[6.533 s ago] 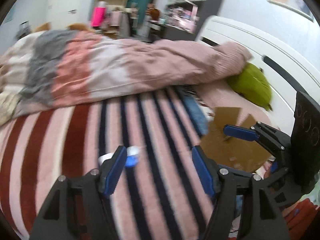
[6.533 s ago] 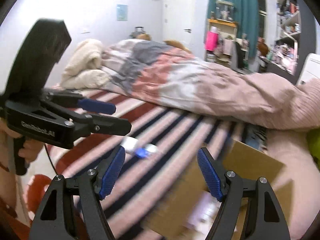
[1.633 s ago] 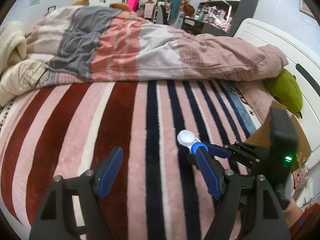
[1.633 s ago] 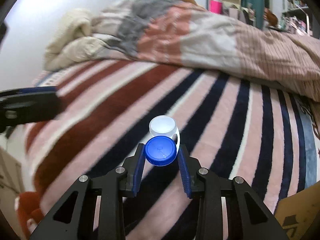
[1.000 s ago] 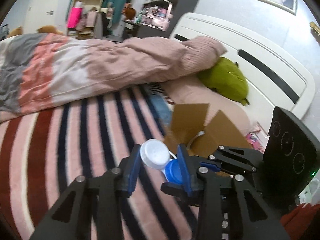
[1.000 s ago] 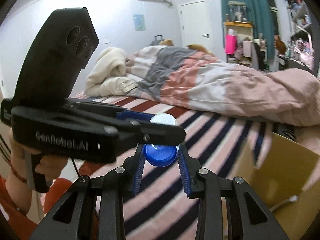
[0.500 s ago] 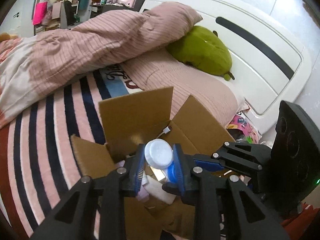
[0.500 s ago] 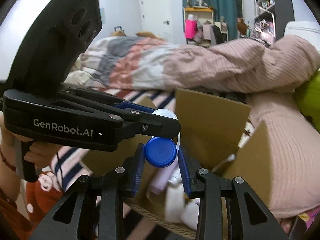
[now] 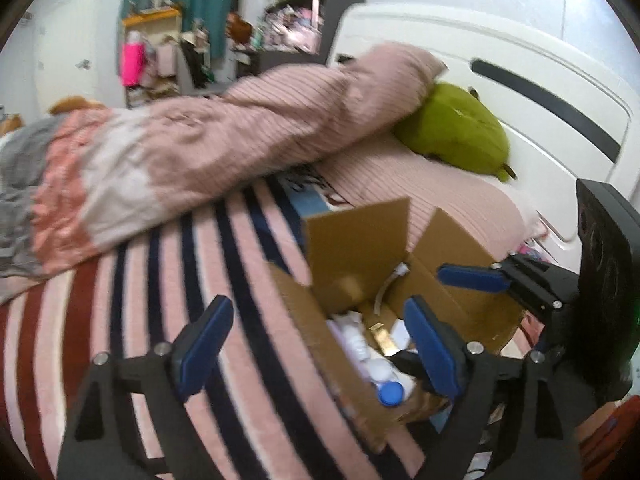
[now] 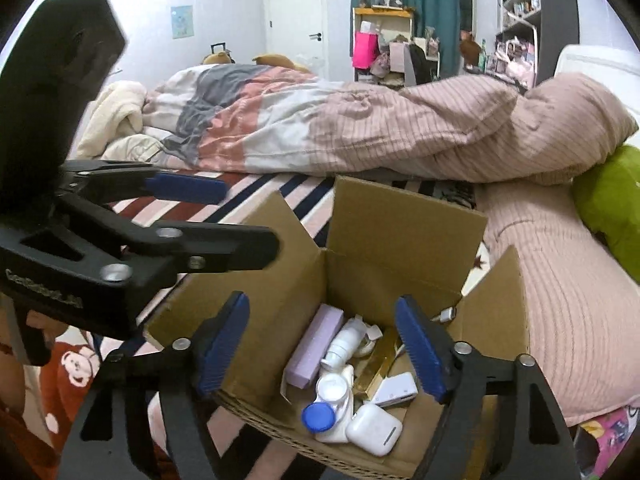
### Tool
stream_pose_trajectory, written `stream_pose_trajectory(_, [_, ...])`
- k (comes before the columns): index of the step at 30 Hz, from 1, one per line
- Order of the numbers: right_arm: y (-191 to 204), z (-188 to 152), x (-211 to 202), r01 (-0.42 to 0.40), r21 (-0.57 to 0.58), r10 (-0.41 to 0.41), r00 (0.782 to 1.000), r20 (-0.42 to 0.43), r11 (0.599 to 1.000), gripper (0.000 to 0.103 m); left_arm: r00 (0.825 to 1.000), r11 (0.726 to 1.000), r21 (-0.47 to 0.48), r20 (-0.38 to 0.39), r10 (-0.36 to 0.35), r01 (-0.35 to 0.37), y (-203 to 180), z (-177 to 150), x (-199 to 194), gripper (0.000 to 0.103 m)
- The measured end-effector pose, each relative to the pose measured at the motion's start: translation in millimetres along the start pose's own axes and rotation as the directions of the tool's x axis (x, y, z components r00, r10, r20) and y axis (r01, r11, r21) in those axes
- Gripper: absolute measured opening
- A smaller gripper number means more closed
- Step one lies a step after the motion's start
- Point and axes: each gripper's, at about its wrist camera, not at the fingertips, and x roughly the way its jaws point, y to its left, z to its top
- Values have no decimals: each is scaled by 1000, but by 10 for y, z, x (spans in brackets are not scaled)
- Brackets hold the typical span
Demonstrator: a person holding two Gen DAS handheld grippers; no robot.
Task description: Organize rigid objects
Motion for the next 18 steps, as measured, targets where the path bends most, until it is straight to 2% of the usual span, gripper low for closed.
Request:
stream_pose_trajectory(2, [43,45,-54,-1,-1,1,1000,25,1000,84,999,999,-26,34,42,-41,94,-49,-179,85])
stream_pose_trajectory(6, [128,139,-191,-4,-1,4,997,83,1000,87,989,989,-88,78,125,-118,276,-149,-443,85])
stream_pose_trajectory(8, [164,176,-272,3,1,-3,993,121,1000,96,980,980,-111,93,175,-165,359,-206,-547,86])
stream_pose_trajectory(13, [237,201,-413,15,-8,-13,982,186,1000,96,961,958,-163,109,253,-234,513,-336,-713,86])
stream_pose_trajectory(18, [273,168,-403,9,-12,-7,983,185,1000,97,953,947,-190,106,282,-259,601,-411,-782,86])
